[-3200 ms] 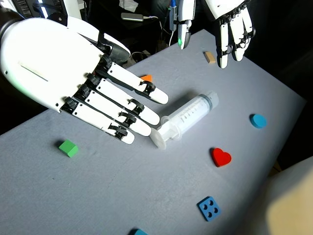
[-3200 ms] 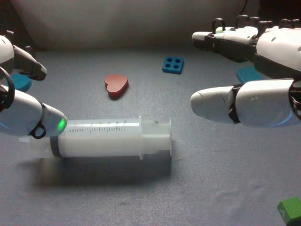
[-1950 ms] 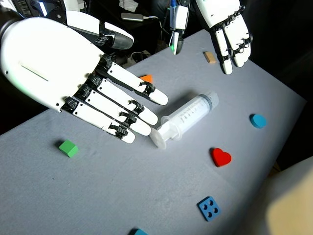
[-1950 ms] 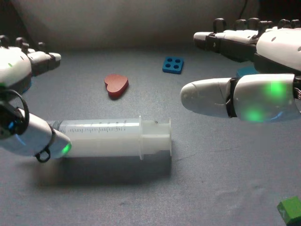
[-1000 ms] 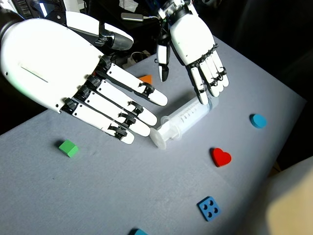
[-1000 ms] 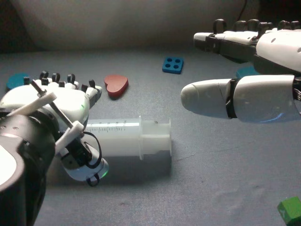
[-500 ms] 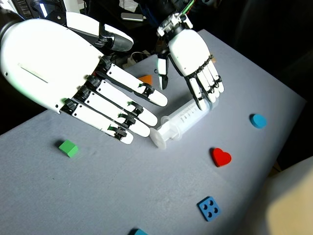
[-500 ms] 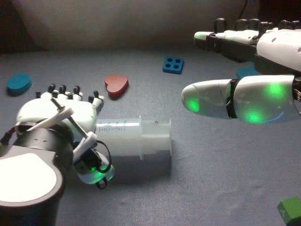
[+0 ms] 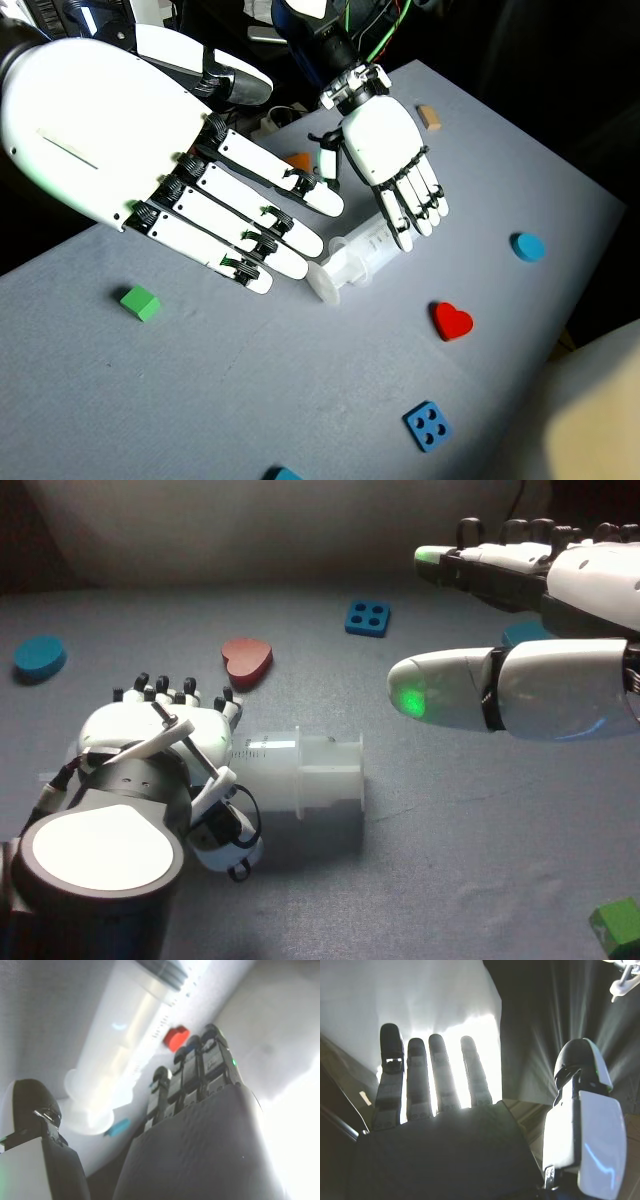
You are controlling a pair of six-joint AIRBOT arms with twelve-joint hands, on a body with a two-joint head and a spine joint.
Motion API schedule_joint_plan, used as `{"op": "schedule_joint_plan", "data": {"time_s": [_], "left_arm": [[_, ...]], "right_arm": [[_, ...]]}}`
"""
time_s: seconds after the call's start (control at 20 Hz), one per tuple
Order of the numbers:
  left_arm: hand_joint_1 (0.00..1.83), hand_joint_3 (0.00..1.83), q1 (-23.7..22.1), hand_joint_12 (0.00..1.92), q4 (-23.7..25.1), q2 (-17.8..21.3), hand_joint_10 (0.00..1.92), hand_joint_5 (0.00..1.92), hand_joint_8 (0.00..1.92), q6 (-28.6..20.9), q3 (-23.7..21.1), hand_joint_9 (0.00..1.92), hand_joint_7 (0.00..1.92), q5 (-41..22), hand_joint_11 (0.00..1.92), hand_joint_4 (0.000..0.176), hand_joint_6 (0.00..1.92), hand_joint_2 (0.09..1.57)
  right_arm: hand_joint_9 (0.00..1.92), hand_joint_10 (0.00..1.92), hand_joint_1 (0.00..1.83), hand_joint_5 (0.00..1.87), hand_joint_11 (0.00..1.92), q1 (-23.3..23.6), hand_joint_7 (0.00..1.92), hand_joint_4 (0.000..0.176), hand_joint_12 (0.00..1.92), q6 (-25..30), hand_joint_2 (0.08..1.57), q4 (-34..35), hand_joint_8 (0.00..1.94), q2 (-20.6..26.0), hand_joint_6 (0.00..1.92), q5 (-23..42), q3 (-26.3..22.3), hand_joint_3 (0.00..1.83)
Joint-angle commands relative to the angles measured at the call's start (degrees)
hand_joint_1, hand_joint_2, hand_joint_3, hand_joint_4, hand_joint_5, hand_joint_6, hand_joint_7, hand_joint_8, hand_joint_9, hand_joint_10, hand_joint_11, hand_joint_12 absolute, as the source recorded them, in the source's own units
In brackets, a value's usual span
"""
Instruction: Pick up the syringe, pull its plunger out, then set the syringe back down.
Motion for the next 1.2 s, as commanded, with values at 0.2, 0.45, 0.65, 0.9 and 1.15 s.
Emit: {"op": "schedule_joint_plan", "data": {"time_s": [0.2,0.45,0.65,0.9,1.15], "left_arm": [[0.77,0.00,0.73,0.00,5.13,-1.73,0.00,0.00,0.00,0.00,1.61,0.00,0.00,1.93,0.01,0.126,0.00,0.95],[0.76,0.00,1.59,0.00,5.79,-1.88,0.00,0.00,0.00,-0.84,3.13,0.00,0.00,1.00,0.00,0.127,0.00,0.96],[0.76,0.00,2.23,0.00,6.53,-2.93,0.00,0.00,0.00,-1.78,4.92,0.00,0.00,-0.19,0.00,0.126,0.00,0.96],[0.76,0.00,2.77,0.00,7.25,-4.30,0.00,0.00,0.00,-1.82,6.86,0.00,0.00,-1.17,0.00,0.127,0.00,0.96],[0.76,0.00,3.74,0.00,7.98,-5.41,0.00,0.00,0.00,-3.15,8.39,0.00,0.00,-1.74,0.00,0.126,0.00,0.96]], "right_arm": [[0.04,0.00,0.02,0.04,0.00,0.40,0.05,0.111,0.80,0.71,1.00,-3.29,0.00,-0.08,0.00,0.77,-0.19,0.00],[0.04,0.00,0.02,0.04,0.00,0.44,0.05,0.111,0.80,0.86,1.00,-3.29,0.00,-0.07,0.00,0.74,-0.19,0.00],[0.04,0.00,0.02,0.04,0.00,0.45,0.05,0.111,0.75,0.91,1.00,-3.29,0.00,-0.07,0.00,0.73,-0.19,0.00],[0.04,0.00,0.03,0.03,0.00,0.46,0.04,0.110,0.71,0.96,1.00,-3.29,0.00,-0.07,0.00,0.74,-0.19,0.00],[0.04,0.00,0.03,0.03,0.00,0.47,0.05,0.110,0.71,1.08,1.00,-3.29,0.00,-0.07,0.00,0.74,-0.19,0.00]]}}
